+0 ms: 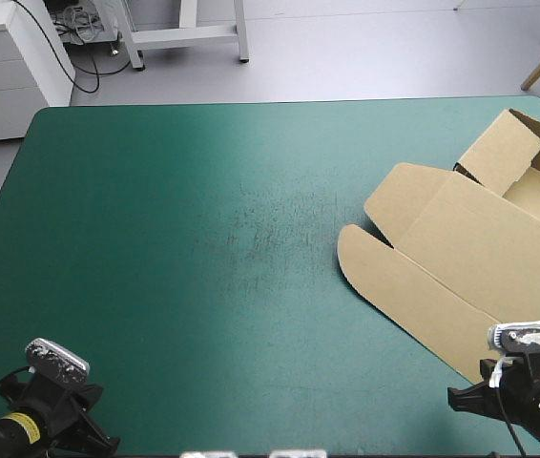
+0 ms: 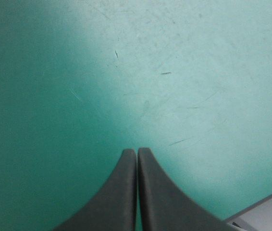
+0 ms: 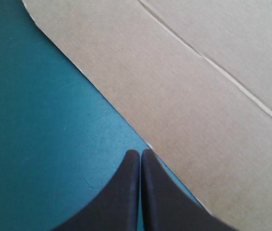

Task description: Fold the box

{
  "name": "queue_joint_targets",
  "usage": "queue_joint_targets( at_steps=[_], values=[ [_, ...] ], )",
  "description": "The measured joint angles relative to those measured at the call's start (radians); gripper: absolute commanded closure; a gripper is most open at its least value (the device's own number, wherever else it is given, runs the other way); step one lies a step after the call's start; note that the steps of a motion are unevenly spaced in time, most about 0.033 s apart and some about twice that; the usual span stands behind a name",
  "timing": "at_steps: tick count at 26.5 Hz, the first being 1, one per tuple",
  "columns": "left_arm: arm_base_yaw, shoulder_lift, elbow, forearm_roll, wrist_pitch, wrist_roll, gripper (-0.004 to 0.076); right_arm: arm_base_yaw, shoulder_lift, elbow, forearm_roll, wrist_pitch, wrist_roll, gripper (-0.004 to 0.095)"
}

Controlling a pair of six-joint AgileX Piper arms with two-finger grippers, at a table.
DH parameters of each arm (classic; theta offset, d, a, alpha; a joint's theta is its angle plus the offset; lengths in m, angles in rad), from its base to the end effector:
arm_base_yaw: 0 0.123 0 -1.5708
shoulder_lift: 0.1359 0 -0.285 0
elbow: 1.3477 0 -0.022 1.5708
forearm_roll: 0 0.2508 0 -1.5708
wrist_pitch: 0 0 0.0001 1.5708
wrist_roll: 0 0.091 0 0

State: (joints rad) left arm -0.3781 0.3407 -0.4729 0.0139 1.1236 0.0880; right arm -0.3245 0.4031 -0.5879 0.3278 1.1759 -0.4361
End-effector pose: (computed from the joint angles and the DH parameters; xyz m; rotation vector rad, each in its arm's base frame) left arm 0.0403 -0.0148 0.2582 0.5743 2.4104 -0.1061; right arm 0.0523 0.0110 0.2906 -0.1082 2.4006 0.0808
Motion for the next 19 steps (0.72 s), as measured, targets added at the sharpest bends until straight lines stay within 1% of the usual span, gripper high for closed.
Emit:
queue_joint_targets(
  at_steps=[4, 7, 15, 19],
  values=[
    [0.000, 0.000, 0.000, 0.000, 0.000, 0.000, 0.0734, 0.011, -0.067, 0.001, 0.000, 0.000, -0.003, 0.0922],
    [0.000, 0.000, 0.000, 0.000, 0.000, 0.000, 0.0734, 0.011, -0.115, 0.001, 0.002, 0.002, 0.022, 0.0922],
    [0.004, 0.000, 0.000, 0.000, 0.000, 0.000, 0.0734, 0.011, -0.127, 0.001, 0.007, 0.002, 0.027, 0.0922],
    [0.081, 0.000, 0.000, 0.000, 0.001, 0.000, 0.0734, 0.011, -0.127, 0.001, 0.007, 0.002, 0.027, 0.0922]
  ],
)
